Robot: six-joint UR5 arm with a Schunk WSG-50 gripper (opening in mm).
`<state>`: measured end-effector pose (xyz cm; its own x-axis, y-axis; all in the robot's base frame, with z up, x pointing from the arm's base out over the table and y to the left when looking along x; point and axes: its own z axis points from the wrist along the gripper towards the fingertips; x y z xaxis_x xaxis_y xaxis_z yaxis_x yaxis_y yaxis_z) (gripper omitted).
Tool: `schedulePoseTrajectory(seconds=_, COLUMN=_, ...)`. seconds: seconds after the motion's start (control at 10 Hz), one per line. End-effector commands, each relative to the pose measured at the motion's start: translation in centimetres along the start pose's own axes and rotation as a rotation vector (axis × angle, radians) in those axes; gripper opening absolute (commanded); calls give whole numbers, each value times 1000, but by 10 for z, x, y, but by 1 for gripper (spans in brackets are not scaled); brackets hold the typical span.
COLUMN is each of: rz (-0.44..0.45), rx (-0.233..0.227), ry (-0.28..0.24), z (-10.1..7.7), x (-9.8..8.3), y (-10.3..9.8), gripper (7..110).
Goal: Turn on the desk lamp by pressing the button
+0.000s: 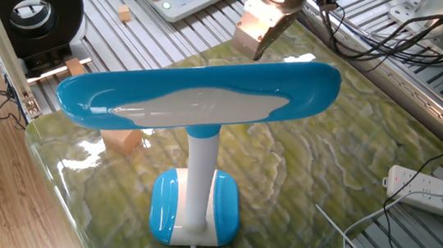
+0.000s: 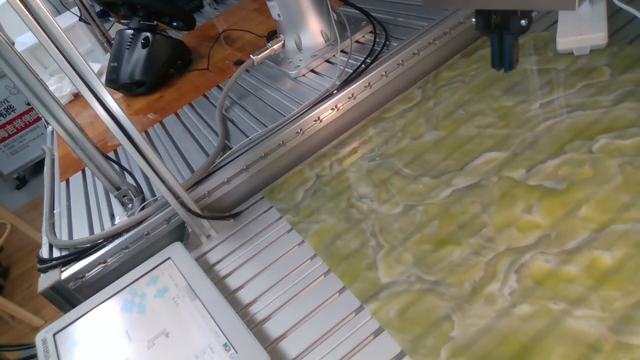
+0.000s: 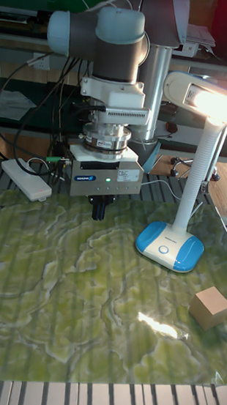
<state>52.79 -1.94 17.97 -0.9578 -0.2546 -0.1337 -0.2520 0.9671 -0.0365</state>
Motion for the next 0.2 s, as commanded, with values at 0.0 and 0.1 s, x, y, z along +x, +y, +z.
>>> schedulePoseTrajectory(seconds=0.0, rz=55, rx=-47, ry=-14, z=-2, x=-8, y=15, gripper=7)
schedulePoseTrajectory(seconds=0.1, rz=53, rx=-35, ry=-11, z=-1, x=-9, y=13, gripper=7)
